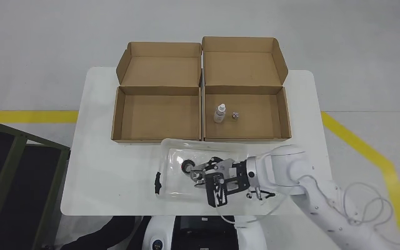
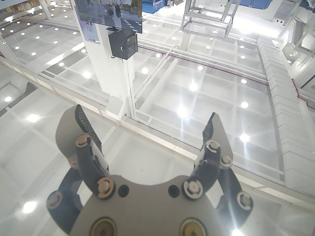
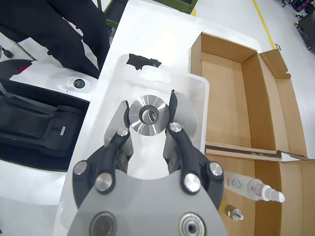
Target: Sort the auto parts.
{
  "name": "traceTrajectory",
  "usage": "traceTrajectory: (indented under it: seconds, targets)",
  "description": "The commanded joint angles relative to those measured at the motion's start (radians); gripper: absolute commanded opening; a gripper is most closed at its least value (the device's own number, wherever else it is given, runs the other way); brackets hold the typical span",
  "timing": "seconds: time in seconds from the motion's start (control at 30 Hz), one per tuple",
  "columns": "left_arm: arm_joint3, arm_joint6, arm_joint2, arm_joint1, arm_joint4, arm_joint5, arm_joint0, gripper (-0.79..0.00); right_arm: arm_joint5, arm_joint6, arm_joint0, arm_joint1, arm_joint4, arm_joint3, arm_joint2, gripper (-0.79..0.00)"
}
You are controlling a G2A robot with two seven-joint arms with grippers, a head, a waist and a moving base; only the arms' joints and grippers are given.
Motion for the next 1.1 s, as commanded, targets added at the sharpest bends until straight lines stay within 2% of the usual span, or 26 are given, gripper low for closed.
traceTrajectory:
  seconds: [0.0,0.57,1.07]
  targets:
    - [0.000,0.000,0.000,0.000,0.000,0.000,0.000,0.000,0.000,-0.013,0.004,0.000,0.021,0.007,0.009,-0.785]
    - [0.000,0.000,0.000,0.000,0.000,0.000,0.000,0.000,0.026,-0.120,0.087,0.001,0.186,0.049,0.116,-0.785]
    - [0.000,0.000,0.000,0.000,0.000,0.000,0.000,0.000,0.045,-0.210,0.154,0.003,0.254,0.065,0.212,-0.785]
